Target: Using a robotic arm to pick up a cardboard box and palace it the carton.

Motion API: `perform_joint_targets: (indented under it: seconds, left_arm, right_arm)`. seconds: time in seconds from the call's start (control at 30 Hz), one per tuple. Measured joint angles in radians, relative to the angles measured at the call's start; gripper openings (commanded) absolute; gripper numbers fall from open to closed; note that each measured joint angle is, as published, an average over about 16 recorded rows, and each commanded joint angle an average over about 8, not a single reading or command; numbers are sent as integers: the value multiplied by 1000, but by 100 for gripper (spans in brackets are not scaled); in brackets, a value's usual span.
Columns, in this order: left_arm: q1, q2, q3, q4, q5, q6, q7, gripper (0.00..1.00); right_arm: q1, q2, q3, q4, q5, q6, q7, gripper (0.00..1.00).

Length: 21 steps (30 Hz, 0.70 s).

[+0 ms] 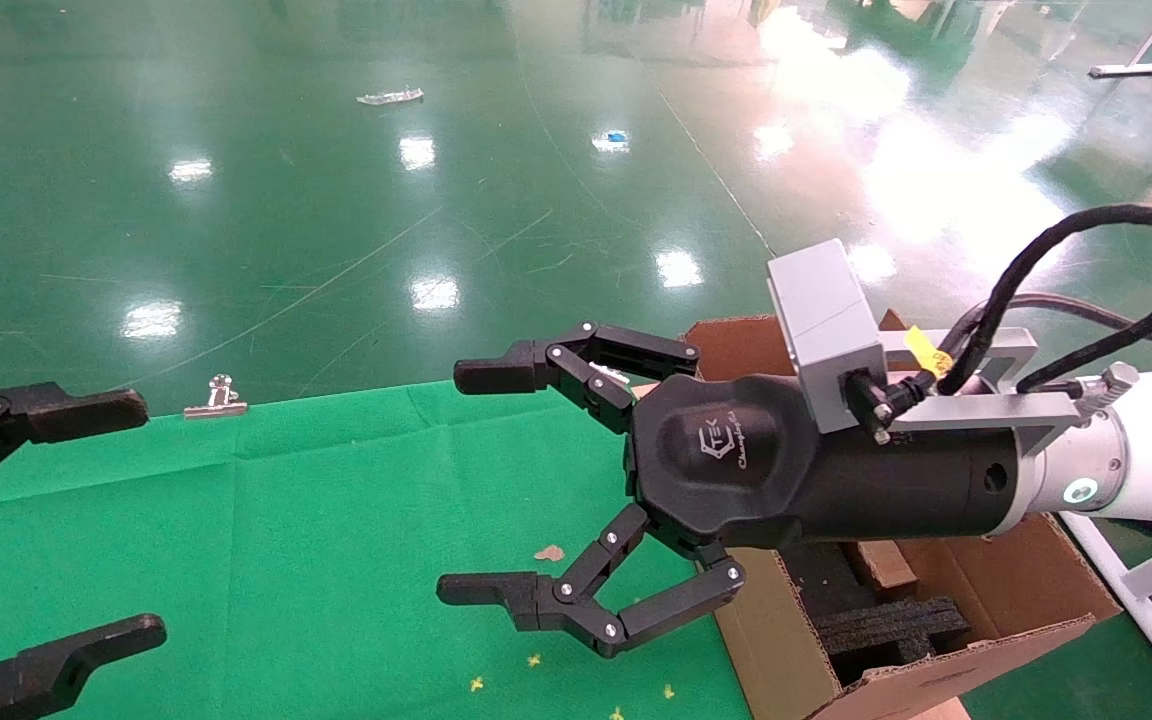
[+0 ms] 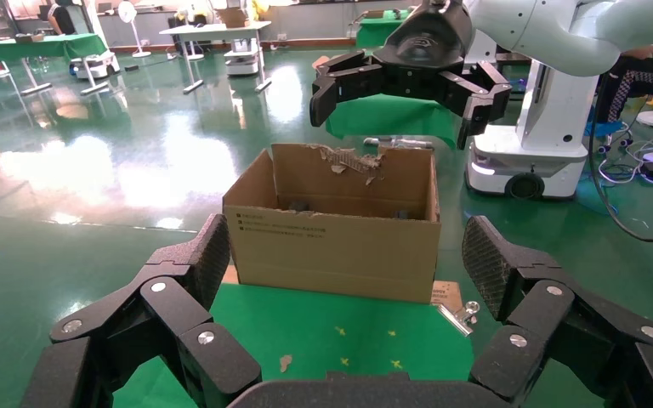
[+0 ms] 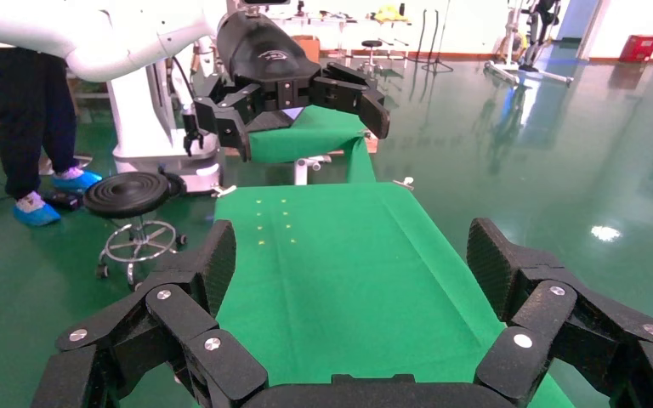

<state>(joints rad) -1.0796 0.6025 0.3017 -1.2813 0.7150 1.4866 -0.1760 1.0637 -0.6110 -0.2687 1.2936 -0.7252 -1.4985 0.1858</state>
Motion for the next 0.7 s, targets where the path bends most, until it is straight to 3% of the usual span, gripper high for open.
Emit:
perform_joint_targets:
  seconds: [0.7]
  left_arm:
    - [0,0,0,0,0,0,0,100]
  right_arm:
    - [10,0,-10,-9,-5,3,2,100]
